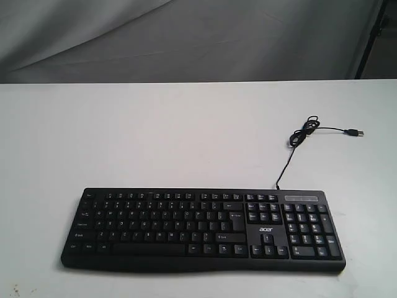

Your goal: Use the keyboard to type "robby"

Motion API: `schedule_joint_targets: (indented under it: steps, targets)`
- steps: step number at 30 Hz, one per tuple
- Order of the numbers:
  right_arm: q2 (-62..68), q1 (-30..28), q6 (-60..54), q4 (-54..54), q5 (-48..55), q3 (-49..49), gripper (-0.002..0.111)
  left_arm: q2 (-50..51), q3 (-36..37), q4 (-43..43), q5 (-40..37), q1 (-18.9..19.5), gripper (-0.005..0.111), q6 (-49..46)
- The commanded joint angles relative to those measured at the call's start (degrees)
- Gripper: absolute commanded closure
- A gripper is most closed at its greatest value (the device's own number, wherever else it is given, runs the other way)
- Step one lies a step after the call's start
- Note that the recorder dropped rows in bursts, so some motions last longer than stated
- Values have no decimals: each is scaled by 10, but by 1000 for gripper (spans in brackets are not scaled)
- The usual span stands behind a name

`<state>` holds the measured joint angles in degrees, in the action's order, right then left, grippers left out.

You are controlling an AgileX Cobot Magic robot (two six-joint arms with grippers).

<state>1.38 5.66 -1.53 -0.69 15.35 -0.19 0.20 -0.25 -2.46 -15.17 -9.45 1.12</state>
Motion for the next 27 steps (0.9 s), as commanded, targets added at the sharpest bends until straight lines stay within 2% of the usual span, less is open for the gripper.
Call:
schedule_joint_targets:
  steps: [1,20,24,27]
  targets:
    - [-3,-4,1,-7,1,2,108,-2,2,-3,4,-4,107,2]
    - [-3,-4,1,2,22,0,108,-2,2,-3,4,-4,107,2]
    - [25,-4,2,50,109,-106,108,-2,2,-3,4,-4,107,2]
    - [129,-4,2,46,122,-236,108,-2,2,-3,4,-4,107,2]
